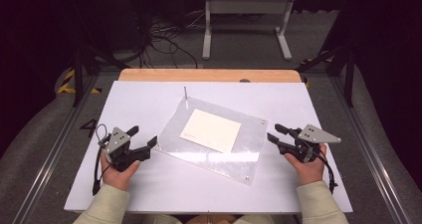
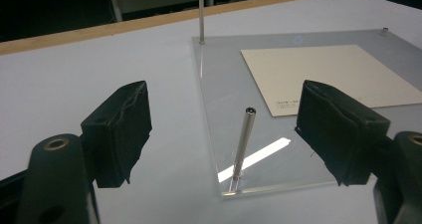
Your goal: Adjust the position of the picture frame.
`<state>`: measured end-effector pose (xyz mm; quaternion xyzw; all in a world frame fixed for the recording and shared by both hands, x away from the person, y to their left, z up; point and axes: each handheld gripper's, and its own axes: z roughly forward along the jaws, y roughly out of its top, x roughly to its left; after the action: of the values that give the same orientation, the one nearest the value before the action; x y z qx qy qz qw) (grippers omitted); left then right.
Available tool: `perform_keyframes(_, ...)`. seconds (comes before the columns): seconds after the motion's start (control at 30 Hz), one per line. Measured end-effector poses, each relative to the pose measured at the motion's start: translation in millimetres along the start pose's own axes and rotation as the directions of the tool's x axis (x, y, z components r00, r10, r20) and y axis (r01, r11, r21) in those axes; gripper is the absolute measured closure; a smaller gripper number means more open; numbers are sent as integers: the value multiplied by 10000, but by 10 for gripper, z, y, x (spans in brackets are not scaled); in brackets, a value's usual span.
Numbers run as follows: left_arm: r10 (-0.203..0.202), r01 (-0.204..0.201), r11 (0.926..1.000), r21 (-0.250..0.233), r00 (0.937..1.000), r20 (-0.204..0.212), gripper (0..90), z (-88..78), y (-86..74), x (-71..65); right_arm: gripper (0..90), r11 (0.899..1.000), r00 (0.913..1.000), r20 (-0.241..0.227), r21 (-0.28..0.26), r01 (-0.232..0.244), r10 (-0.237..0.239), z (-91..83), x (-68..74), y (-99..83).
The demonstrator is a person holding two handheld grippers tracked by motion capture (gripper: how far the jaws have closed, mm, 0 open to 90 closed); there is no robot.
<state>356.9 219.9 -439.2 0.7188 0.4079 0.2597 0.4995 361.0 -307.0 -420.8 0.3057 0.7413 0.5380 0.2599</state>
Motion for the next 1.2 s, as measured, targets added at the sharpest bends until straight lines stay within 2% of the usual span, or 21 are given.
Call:
perform_keyframes(0.07,-46,46,10000,-17,10000,-14,219,-2,1,2,519,10000,9999,-129,-33,-78,78,1,-2,1)
perform_keyframes(0.27,-31,31,9999,103,10000,-28,219,6,-1,-1,534,10000,10000,-67,-3,-62,62,-1,-13,12)
perform_keyframes(0.43,-77,79,9999,123,9998,-188,216,-21,1,0,535,9996,9996,-99,10,-270,270,-4,-58,77)
perform_keyframes(0.5,-112,114,9999,84,9996,-248,216,-44,3,3,534,9989,9986,-320,226,-420,427,27,-89,129)
perform_keyframes(0.53,-105,107,9999,89,9996,-263,216,-47,3,2,548,9964,9984,-188,668,-526,540,65,-114,183)
perform_keyframes(0.6,-92,95,9999,123,9996,-254,216,-41,4,-2,555,9950,9985,-112,842,-529,540,87,-131,216)
perform_keyframes(0.7,-21,25,9999,155,9997,-253,216,-28,4,-5,595,9859,9978,52,1539,-659,659,181,-185,325)
perform_keyframes(0.77,-53,57,9998,174,9997,-242,216,-28,-2,16,596,9813,9986,104,1850,-531,520,271,-241,414)
perform_keyframes(0.87,-99,104,9997,201,9997,-239,216,-31,-8,30,603,9768,9987,143,2082,-502,483,345,-280,468)
perform_keyframes(0.93,-84,91,9996,256,9996,-254,217,-31,-14,33,657,9690,9988,15,2425,-481,492,457,-341,515)
perform_keyframes(0.97,-84,91,9996,256,9996,-254,219,-31,-14,33,657,9655,9986,-18,2556,-501,523,494,-362,521)
perform_keyframes(1.0,-71,78,9996,261,9996,-289,219,-27,-16,29,687,9655,9986,-18,2556,-501,523,494,-362,521)
perform_keyframes(1.07,-64,75,9993,373,9995,-301,222,-22,-20,30,730,9552,9990,-39,2930,-420,451,578,-406,523)
perform_keyframes(1.13,-87,100,9991,400,9995,-314,222,-17,-23,34,727,9426,9987,22,3303,-484,505,669,-454,512)
perform_keyframes(1.17,-101,114,9991,419,9995,-312,222,-16,-24,35,727,9386,9987,51,3414,-497,510,703,-475,504)
perform_keyframes(1.2,-101,114,9991,419,9995,-312,222,-16,-24,35,727,9386,9987,51,3414,-497,510,703,-475,504)
